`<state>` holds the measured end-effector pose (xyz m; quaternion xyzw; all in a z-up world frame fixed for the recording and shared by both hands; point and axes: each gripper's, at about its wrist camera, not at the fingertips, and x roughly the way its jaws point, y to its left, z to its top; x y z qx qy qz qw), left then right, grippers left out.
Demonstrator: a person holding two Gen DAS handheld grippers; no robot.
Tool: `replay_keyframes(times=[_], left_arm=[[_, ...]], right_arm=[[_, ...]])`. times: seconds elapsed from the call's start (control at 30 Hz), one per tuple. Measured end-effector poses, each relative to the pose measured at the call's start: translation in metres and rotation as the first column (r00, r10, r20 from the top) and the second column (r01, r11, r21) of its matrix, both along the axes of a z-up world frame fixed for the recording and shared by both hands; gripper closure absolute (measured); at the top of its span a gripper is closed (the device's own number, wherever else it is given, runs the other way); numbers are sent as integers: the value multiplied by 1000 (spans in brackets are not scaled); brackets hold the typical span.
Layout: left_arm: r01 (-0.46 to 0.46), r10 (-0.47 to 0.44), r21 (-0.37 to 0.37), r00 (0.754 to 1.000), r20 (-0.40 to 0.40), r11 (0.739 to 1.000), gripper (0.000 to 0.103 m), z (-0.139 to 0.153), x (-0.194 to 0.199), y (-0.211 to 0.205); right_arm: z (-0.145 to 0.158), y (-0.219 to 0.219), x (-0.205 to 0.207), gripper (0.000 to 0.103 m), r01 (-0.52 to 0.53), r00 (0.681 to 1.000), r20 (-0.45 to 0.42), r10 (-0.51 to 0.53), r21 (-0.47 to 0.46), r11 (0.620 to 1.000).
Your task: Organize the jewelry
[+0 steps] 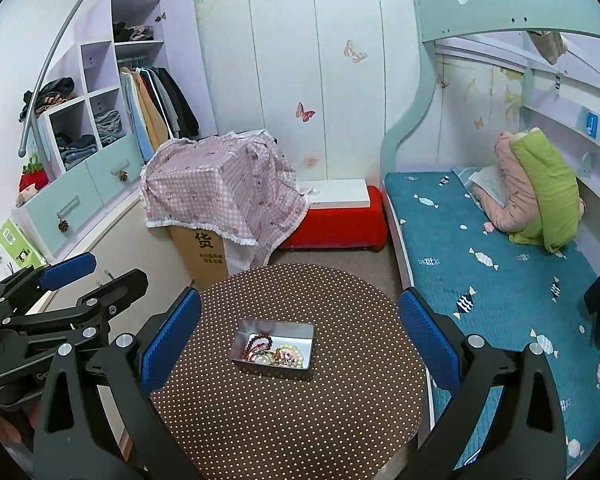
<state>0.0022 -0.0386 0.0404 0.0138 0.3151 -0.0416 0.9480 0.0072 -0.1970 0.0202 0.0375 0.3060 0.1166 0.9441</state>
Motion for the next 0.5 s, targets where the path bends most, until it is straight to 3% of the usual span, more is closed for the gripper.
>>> replay_keyframes(times=[0.5], left_arm=[[-4, 4, 3, 1000, 0, 1000, 26, 1, 5, 1]], right_arm=[[0, -3, 2, 8, 4, 1000, -1, -4, 8, 1000]])
